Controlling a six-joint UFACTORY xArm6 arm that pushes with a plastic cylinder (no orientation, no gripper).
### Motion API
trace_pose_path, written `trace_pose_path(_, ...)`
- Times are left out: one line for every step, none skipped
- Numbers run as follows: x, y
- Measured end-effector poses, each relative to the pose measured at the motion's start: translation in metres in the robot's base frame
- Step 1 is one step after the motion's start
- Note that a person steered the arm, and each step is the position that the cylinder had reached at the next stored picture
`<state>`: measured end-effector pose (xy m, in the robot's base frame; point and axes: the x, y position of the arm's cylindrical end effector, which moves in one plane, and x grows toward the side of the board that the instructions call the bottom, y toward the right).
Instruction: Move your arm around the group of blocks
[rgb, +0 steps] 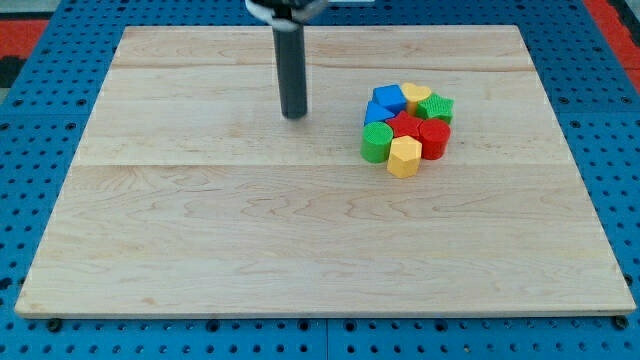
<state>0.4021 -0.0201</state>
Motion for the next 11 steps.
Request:
trace_pose_path(0.049,0.032)
trace_pose_path(0.049,0.038)
trace_pose_path(0.058,0.07)
trace_pose_path(0.069,0.09)
trace_pose_path(0.085,0.121)
trace_pose_path(0.085,0.17)
trace_pose_path(0.077,0.222)
trace_pose_path(0.046,0.271)
trace_pose_path(0.008,0.263)
trace_pose_path(-0.033,0.229)
trace_pose_path(-0.072,0.212)
